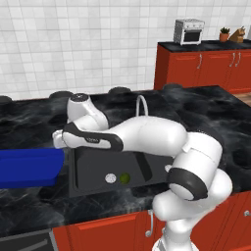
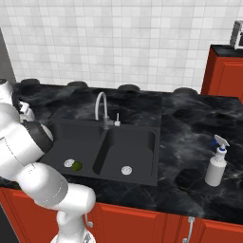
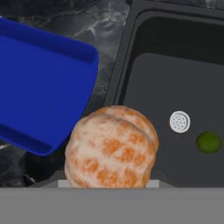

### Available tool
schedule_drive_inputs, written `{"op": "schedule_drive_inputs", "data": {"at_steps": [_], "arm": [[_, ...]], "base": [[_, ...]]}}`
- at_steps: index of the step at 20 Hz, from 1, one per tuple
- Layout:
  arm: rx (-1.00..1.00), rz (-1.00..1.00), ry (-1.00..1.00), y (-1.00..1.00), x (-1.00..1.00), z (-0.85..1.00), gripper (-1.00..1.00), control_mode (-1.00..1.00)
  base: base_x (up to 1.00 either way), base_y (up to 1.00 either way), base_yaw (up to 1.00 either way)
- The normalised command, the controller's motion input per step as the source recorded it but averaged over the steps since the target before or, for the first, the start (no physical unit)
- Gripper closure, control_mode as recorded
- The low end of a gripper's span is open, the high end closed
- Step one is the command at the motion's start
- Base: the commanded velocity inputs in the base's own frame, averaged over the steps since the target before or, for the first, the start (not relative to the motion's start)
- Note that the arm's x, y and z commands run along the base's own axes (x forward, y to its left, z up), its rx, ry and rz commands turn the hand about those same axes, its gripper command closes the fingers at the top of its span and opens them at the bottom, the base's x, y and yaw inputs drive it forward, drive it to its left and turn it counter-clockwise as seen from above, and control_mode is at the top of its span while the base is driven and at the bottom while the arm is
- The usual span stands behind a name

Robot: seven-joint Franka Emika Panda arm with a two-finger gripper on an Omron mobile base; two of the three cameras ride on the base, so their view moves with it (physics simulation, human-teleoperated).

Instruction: Pick up all produce items and place them in the sink. Turn on the sink faucet to wash them. Then turn the sink off and put them in the tray.

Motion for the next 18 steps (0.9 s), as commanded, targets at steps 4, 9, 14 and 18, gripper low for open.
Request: {"op": "schedule_drive_inputs", "data": {"at_steps": [4, 9, 14, 18], "arm": [[0.0, 0.01, 0.08, 0.57, 0.0, -0.07, 1.0, -1.0], [0.0, 0.0, 0.08, 0.53, 0.07, -0.14, 1.0, -1.0], [0.0, 0.0, 0.09, 0.45, 0.12, -0.13, 1.0, -1.0], [-0.04, 0.0, 0.04, 0.37, 0.12, -0.22, 1.0, -1.0]], "base": [[0.0, 0.0, 0.0], [0.0, 0.0, 0.0], [0.0, 0.0, 0.0], [0.0, 0.0, 0.0]]}}
